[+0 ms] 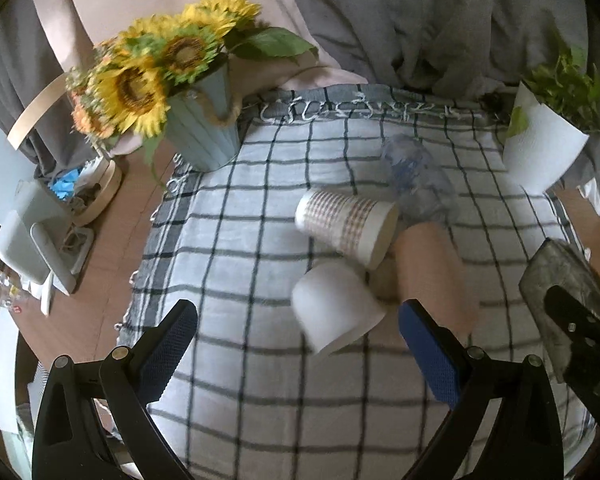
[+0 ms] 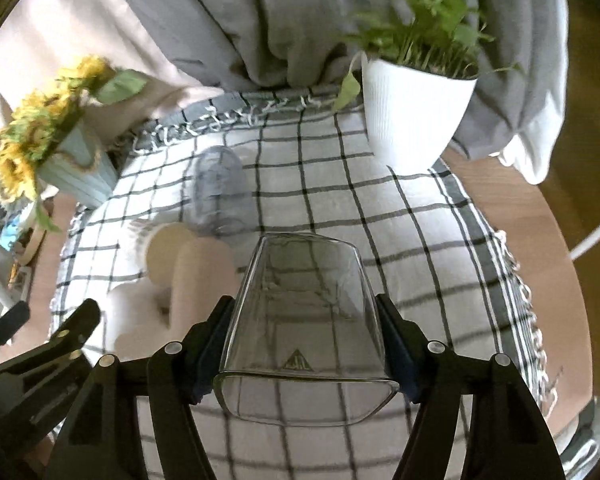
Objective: Flip cup upside down
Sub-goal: 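Lift the glass cup with the right gripper and rotate it upright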
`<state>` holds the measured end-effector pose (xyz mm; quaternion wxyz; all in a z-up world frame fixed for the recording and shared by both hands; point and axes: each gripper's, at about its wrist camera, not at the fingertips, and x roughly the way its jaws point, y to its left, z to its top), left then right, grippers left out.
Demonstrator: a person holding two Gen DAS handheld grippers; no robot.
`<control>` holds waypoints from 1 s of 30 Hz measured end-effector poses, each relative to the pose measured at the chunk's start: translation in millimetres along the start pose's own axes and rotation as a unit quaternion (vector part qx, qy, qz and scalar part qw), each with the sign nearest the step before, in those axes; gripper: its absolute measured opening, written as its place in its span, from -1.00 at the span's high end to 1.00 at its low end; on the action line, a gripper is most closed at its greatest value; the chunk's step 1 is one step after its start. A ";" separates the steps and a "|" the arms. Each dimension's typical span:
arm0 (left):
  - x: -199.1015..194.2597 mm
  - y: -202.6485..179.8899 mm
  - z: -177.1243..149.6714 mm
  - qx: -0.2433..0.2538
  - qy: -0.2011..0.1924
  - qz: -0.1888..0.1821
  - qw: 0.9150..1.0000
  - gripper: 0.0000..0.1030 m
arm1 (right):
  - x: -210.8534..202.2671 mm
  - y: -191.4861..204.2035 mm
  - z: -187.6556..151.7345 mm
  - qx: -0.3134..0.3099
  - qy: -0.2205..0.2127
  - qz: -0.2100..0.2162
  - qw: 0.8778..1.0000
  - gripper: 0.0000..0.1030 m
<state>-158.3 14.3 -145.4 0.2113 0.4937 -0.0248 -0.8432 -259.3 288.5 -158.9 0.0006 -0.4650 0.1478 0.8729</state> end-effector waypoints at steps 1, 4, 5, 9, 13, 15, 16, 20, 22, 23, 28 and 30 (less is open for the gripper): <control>-1.5 6.7 -4.9 -0.005 0.004 0.001 1.000 -0.99 | -6.1 5.1 -5.3 0.001 -0.003 -0.001 1.000 -0.33; -5.6 26.5 -20.5 -0.006 0.010 -0.006 1.000 -0.99 | -18.6 19.6 -21.7 0.002 -0.004 -0.001 1.000 -0.33; -6.4 32.7 -26.0 -0.006 0.011 -0.005 1.000 -0.99 | -22.0 26.1 -28.5 0.001 -0.004 0.000 1.000 -0.33; -4.5 56.7 -47.7 -0.005 0.024 -0.004 1.000 -0.99 | -28.1 48.3 -53.9 -0.005 0.002 0.000 1.000 -0.33; 2.1 75.4 -64.8 -0.009 0.040 0.002 0.999 -0.99 | -22.6 69.2 -76.9 -0.011 0.020 0.005 1.000 -0.33; 6.7 82.9 -71.8 -0.013 0.049 0.006 0.999 -0.99 | -18.0 77.6 -85.8 -0.014 0.030 0.007 0.999 -0.33; 9.4 86.5 -75.0 -0.014 0.053 0.009 0.998 -0.99 | -14.6 82.0 -90.0 -0.016 0.035 0.008 0.999 -0.33; 20.3 96.4 -85.9 -0.038 0.069 0.033 0.996 -0.99 | -1.2 96.6 -99.9 -0.031 0.049 0.007 0.998 -0.33; 27.5 99.3 -89.0 -0.042 0.077 0.038 0.995 -0.99 | 6.7 103.2 -102.8 -0.040 0.052 0.004 0.998 -0.33; 31.9 100.7 -90.2 -0.044 0.081 0.039 0.995 -0.99 | 10.6 106.7 -103.1 -0.045 0.054 0.002 0.998 -0.33; 48.9 99.5 -95.5 -0.055 0.098 0.044 0.993 -0.99 | 28.9 114.7 -105.1 -0.073 0.055 -0.013 0.996 -0.33; 53.7 97.2 -98.1 -0.059 0.106 0.049 0.991 -0.99 | 34.0 117.4 -106.0 -0.084 0.058 -0.019 0.995 -0.33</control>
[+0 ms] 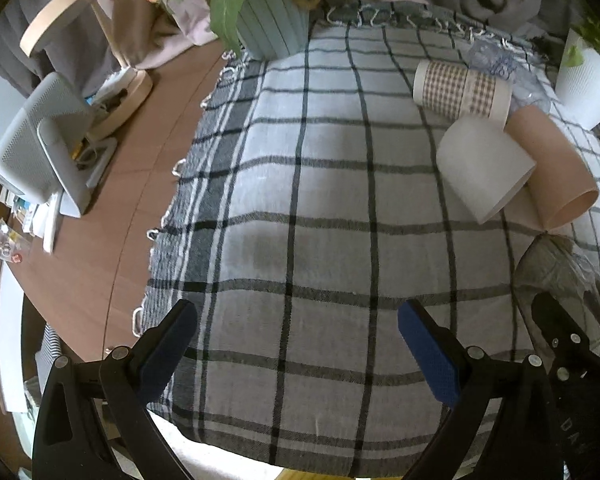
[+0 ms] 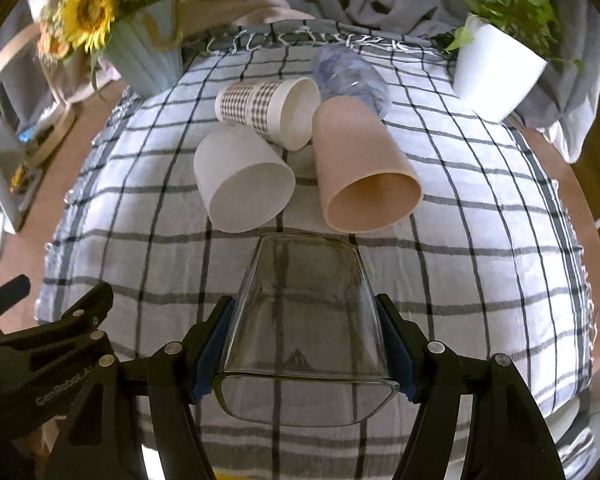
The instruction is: Flip cup upside down
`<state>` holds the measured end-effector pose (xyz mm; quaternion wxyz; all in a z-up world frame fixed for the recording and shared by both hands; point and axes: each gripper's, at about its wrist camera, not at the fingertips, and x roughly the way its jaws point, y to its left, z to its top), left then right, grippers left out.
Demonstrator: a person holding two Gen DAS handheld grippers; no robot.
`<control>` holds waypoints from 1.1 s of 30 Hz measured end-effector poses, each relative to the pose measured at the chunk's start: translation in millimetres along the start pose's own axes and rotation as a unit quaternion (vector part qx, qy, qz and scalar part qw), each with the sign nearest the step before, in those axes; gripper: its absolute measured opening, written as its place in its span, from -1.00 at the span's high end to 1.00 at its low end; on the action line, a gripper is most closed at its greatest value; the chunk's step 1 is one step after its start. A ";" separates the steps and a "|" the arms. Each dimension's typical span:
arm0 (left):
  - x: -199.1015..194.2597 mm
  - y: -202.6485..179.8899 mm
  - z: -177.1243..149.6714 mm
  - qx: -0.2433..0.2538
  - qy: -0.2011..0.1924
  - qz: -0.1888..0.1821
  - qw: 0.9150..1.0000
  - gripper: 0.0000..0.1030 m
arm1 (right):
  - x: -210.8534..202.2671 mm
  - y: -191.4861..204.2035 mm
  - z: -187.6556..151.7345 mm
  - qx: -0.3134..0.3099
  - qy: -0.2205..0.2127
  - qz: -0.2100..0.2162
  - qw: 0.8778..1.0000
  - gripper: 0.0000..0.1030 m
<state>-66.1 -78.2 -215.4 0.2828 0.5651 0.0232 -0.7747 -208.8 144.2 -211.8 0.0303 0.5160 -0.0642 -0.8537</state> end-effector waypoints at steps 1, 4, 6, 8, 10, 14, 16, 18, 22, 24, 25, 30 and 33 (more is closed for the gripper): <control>2.0 -1.0 -1.4 0.002 0.003 0.001 1.000 -0.99 | 2.7 1.7 -1.1 -0.005 0.002 0.000 1.000 -0.33; 6.0 -2.0 -5.5 0.000 0.010 0.005 1.000 -0.99 | 3.4 5.8 -4.7 -0.017 -0.002 -0.007 1.000 -0.33; 8.0 -1.5 -7.1 -0.003 0.016 0.003 1.000 -0.99 | 3.2 6.3 -4.7 -0.018 -0.002 -0.008 1.000 -0.33; 8.3 -0.6 -7.8 -0.007 0.018 0.005 1.000 -0.99 | 3.9 5.8 -3.7 -0.016 0.004 -0.007 1.000 -0.34; 8.0 0.3 -8.2 -0.012 0.018 0.009 1.000 -0.99 | 6.1 6.5 -4.3 -0.018 0.016 0.003 1.000 -0.37; 6.0 3.1 -8.0 -0.022 0.018 0.015 0.999 -0.99 | 8.4 6.1 -7.0 -0.013 0.026 0.011 1.000 -0.40; 4.9 3.7 -7.5 -0.028 0.019 0.017 0.999 -0.99 | 8.1 6.2 -7.7 -0.012 0.027 0.014 0.999 -0.40; 4.2 5.1 -7.0 -0.033 0.018 0.019 0.999 -0.99 | 8.2 6.5 -7.9 -0.009 0.028 0.016 0.999 -0.42; -0.7 5.2 -6.9 -0.039 0.016 0.023 0.999 -0.99 | 3.9 4.4 -6.4 -0.007 0.024 0.018 1.000 -0.47; -5.1 5.1 -7.1 -0.042 0.015 0.023 0.999 -0.99 | -1.9 2.2 -5.3 -0.004 0.019 0.022 1.000 -0.47; -8.3 5.1 -7.2 -0.043 0.014 0.022 0.999 -0.99 | -8.2 0.3 -4.8 -0.003 0.014 0.023 1.000 -0.47; -30.1 -3.1 -5.1 -0.044 0.002 0.011 0.999 -0.99 | -46.2 -14.3 -2.4 0.008 -0.038 0.012 0.999 -0.61; -41.8 -14.5 -1.7 -0.041 0.004 -0.017 0.999 -0.99 | -69.5 -29.1 1.5 0.020 -0.070 -0.002 0.997 -0.72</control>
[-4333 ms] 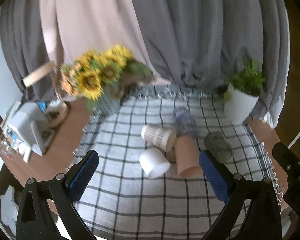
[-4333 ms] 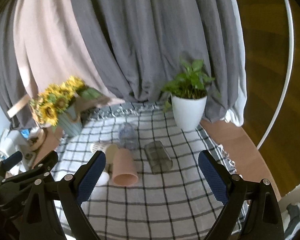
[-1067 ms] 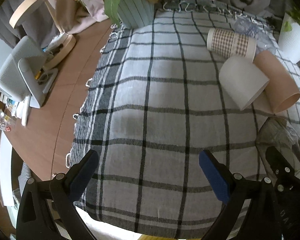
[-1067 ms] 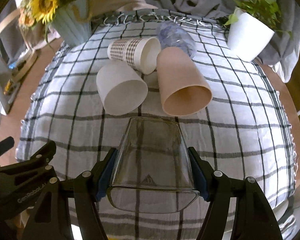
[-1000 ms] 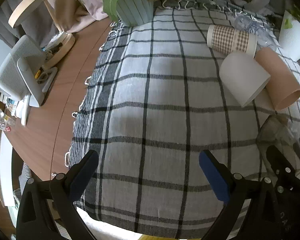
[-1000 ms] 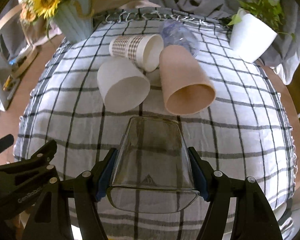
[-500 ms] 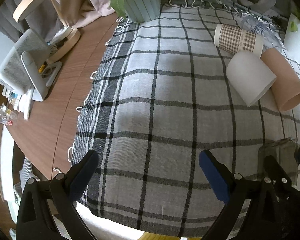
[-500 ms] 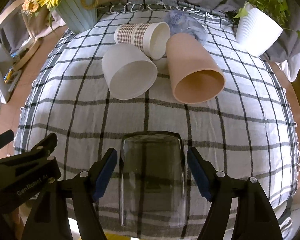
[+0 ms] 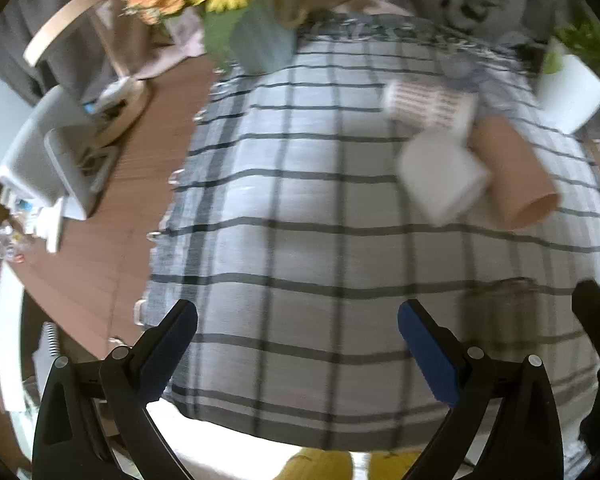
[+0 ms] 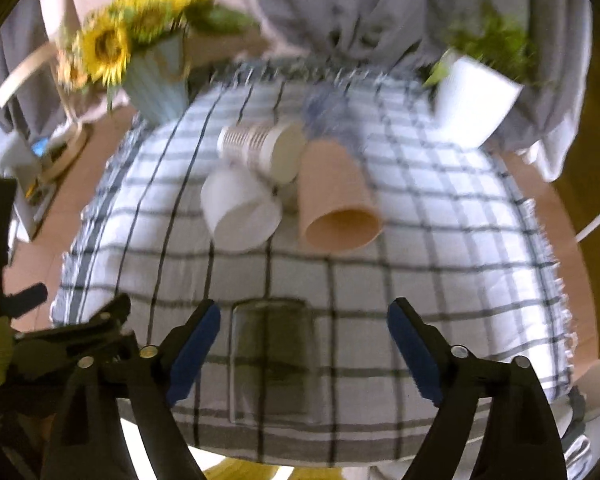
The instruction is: Flip cup upside down
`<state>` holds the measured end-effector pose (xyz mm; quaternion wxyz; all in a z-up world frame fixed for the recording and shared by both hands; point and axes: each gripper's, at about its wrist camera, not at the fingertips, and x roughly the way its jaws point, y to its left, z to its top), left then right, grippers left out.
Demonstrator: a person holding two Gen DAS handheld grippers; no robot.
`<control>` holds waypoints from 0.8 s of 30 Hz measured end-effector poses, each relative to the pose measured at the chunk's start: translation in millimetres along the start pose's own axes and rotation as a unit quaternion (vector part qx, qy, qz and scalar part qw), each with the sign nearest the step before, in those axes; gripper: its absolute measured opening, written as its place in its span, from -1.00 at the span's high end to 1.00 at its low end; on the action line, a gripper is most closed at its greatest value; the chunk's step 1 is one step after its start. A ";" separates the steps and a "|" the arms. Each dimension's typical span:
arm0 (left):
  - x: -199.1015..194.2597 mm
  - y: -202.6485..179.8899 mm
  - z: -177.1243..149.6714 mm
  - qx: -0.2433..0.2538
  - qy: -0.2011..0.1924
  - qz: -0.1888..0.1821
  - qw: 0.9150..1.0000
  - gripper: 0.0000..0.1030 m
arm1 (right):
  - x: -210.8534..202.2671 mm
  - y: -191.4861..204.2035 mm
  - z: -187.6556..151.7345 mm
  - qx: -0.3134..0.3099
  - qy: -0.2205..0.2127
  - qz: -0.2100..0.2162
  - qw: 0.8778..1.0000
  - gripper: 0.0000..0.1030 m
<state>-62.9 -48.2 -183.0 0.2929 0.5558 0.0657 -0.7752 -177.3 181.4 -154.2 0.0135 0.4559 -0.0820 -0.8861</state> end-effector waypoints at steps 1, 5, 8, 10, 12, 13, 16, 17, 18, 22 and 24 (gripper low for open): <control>-3.6 -4.9 1.2 0.000 0.002 -0.011 1.000 -0.99 | -5.6 -6.9 3.1 0.008 -0.006 -0.004 1.000 -0.72; -14.1 -31.1 6.2 0.014 0.005 -0.043 0.999 -0.99 | -17.8 -36.4 12.9 0.041 -0.021 -0.014 0.999 -0.72; -11.1 -51.7 10.0 0.017 0.031 -0.081 0.996 -0.98 | -19.5 -56.7 16.9 0.064 -0.023 -0.017 0.998 -0.72; -7.1 -65.8 10.6 0.017 0.050 -0.097 0.994 -0.97 | -21.2 -73.8 17.2 0.083 -0.025 -0.022 0.996 -0.72; -0.5 -80.8 11.5 0.021 0.069 -0.107 0.992 -0.96 | -22.9 -85.5 16.0 0.094 -0.027 -0.026 0.995 -0.72; 3.1 -87.2 11.8 0.021 0.078 -0.107 0.991 -0.96 | -22.2 -92.6 16.1 0.101 -0.027 -0.028 0.994 -0.72; 14.5 -100.4 13.5 0.019 0.103 -0.113 0.988 -0.89 | -17.5 -107.5 16.1 0.110 -0.025 -0.031 0.993 -0.72; 18.5 -104.7 13.9 0.016 0.114 -0.117 0.986 -0.89 | -14.5 -112.1 16.5 0.113 -0.023 -0.030 0.993 -0.72; 21.0 -107.7 13.3 0.013 0.121 -0.122 0.985 -0.89 | -12.3 -115.0 16.2 0.115 -0.021 -0.029 0.993 -0.72; 36.9 -119.7 14.9 0.002 0.143 -0.112 0.983 -0.82 | 1.7 -126.2 16.2 0.117 -0.009 -0.021 0.993 -0.72; 43.7 -123.0 15.8 -0.006 0.153 -0.112 0.982 -0.74 | 6.9 -130.7 16.1 0.118 -0.005 -0.020 0.993 -0.72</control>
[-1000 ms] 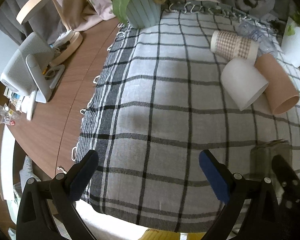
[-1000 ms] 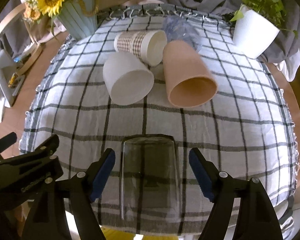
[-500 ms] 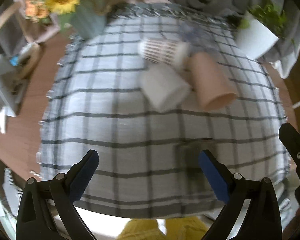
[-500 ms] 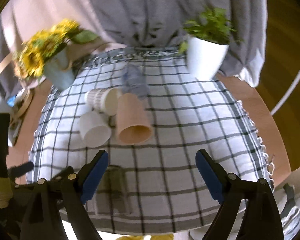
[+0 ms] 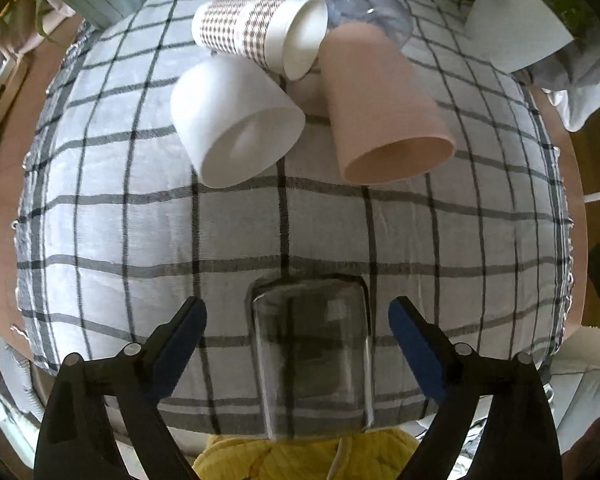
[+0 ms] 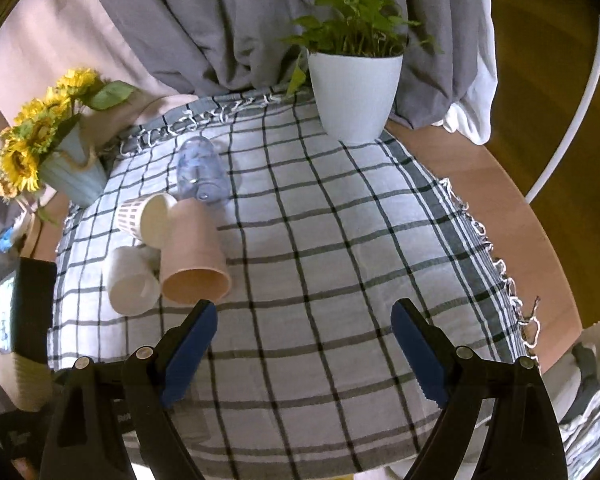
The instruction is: Flip cup upside down
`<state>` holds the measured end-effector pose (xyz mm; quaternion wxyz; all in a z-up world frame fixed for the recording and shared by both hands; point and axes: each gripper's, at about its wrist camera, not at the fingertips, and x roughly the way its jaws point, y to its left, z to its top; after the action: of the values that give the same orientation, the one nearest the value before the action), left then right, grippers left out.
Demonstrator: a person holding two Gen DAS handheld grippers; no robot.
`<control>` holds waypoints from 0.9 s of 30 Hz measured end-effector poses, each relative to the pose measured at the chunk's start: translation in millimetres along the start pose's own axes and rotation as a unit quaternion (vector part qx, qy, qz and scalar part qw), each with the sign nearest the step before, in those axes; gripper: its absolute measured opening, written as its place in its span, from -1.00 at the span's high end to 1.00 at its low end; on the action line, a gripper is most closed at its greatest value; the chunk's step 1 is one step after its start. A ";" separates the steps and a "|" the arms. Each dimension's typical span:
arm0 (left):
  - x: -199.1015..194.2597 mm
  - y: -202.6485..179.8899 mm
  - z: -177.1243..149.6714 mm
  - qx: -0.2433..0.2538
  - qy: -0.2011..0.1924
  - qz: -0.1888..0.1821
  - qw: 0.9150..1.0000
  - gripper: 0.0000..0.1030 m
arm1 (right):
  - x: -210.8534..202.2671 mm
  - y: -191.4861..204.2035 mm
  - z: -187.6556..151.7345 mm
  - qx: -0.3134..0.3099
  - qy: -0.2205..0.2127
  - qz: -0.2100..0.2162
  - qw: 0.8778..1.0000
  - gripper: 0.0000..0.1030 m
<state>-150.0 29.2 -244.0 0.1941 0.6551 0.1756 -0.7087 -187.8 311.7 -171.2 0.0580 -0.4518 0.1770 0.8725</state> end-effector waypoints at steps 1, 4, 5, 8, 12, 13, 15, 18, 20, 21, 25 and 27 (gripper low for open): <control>3.6 -1.1 1.6 -0.004 0.006 -0.001 1.000 -0.71 | 2.7 -1.8 0.5 0.001 0.003 0.002 1.000 -0.72; 11.9 -3.4 4.6 -0.017 0.019 -0.001 1.000 -0.57 | 10.3 -5.9 2.6 0.000 0.011 0.005 1.000 -0.72; 14.5 -4.4 5.6 -0.021 0.022 0.001 1.000 -0.55 | 11.2 -6.2 2.9 -0.001 0.012 0.005 1.000 -0.72; 21.3 -6.8 7.9 -0.026 0.029 0.003 0.999 -0.39 | 14.0 -8.1 4.8 -0.006 0.012 0.006 1.000 -0.72; 24.6 -8.0 8.3 -0.036 0.030 0.005 0.999 -0.29 | 17.3 -9.6 7.7 -0.013 0.013 0.007 1.000 -0.72; 24.0 -8.1 7.9 -0.037 0.029 0.005 0.999 -0.29 | 17.7 -10.0 7.8 -0.013 0.014 0.008 1.000 -0.72; 24.0 -8.7 8.7 -0.039 0.028 0.006 0.999 -0.29 | 18.4 -10.0 8.5 -0.015 0.014 0.010 1.000 -0.72; 17.6 -10.7 5.2 -0.040 0.018 0.010 0.999 -0.29 | 17.3 -8.9 9.4 -0.021 0.013 0.013 1.000 -0.72; 9.1 -9.2 2.2 -0.040 0.009 0.011 0.999 -0.29 | 15.0 -8.3 10.2 -0.024 0.010 0.015 1.000 -0.72; 4.2 -10.1 -0.1 -0.039 0.004 0.011 0.999 -0.29 | 13.3 -8.6 10.6 -0.024 0.008 0.017 1.000 -0.72; -17.2 -11.1 -10.0 -0.041 -0.019 0.010 0.999 -0.28 | 7.5 -9.7 11.6 -0.023 0.002 0.023 0.999 -0.72; -24.2 -12.5 -13.8 -0.039 -0.026 0.006 0.999 -0.28 | 4.1 -10.3 11.9 -0.021 -0.001 0.027 0.999 -0.72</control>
<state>-142.9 48.0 -221.0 0.2286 0.6292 0.1942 -0.7170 -196.7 325.4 -170.9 0.0251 -0.4476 0.1702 0.8775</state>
